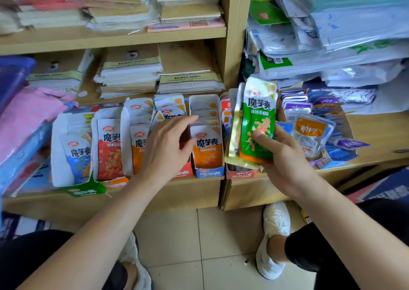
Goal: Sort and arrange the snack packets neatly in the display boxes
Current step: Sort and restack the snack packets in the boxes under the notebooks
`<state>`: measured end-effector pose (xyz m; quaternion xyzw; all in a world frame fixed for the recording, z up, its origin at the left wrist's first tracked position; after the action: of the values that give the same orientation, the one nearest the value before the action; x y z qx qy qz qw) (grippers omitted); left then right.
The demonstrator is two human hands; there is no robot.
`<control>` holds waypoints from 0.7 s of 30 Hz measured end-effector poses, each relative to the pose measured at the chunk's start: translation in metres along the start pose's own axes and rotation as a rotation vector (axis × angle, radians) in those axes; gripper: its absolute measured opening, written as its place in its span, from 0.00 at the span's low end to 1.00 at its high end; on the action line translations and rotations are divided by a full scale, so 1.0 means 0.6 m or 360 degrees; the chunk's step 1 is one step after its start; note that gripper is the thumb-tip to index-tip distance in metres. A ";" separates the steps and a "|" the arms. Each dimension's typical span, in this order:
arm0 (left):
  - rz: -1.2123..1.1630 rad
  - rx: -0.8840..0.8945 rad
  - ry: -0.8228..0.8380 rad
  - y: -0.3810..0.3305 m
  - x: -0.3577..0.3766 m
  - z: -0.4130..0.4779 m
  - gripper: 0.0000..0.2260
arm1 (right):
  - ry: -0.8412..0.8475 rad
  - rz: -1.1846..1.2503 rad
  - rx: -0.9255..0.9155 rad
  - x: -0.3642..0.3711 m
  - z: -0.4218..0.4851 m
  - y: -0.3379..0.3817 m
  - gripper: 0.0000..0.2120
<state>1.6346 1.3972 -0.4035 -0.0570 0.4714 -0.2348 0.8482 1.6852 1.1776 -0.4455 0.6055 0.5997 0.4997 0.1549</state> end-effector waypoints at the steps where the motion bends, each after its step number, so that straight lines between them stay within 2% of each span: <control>1: -0.0021 -0.0015 -0.0042 -0.002 -0.003 0.000 0.19 | 0.0048 0.0018 0.0051 0.007 0.001 -0.008 0.16; 4: -0.0413 -0.0121 -0.0209 -0.011 -0.015 -0.004 0.15 | 0.0121 0.0036 0.0140 0.022 0.002 -0.028 0.19; 6: -0.0866 -0.0343 -0.0126 -0.020 0.000 -0.012 0.18 | 0.0194 0.0010 0.0157 0.035 0.001 -0.039 0.20; 8: -0.1097 -0.0522 -0.0021 -0.030 0.019 -0.021 0.24 | 0.0267 -0.0022 0.0162 0.049 -0.002 -0.047 0.19; 11: -0.1083 -0.0592 -0.0105 -0.026 0.021 -0.028 0.26 | 0.0323 -0.0011 0.0217 0.065 -0.005 -0.059 0.18; 13: -0.1123 -0.0637 -0.0152 -0.016 0.021 -0.031 0.22 | 0.0291 0.0038 0.0241 0.068 -0.003 -0.066 0.17; 16: -0.1137 -0.0622 -0.0210 -0.010 0.009 -0.038 0.15 | 0.0154 0.0115 0.0227 0.066 0.000 -0.071 0.12; 21: -0.1188 -0.0754 -0.0456 0.022 -0.032 -0.060 0.14 | -0.0090 0.0153 0.0138 0.059 0.006 -0.068 0.11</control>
<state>1.6010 1.4222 -0.4126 -0.4466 0.3374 -0.3997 0.7259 1.6572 1.2198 -0.4643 0.6535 0.5866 0.4628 0.1212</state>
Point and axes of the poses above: each hand's wrist, its own z-axis towards the middle knuckle, its own x-axis out of the palm, y = z × x, the point moved 9 cm from there along z, towards the middle knuckle, and after that the axes turned 15 degrees about x, right-handed, at the moved point
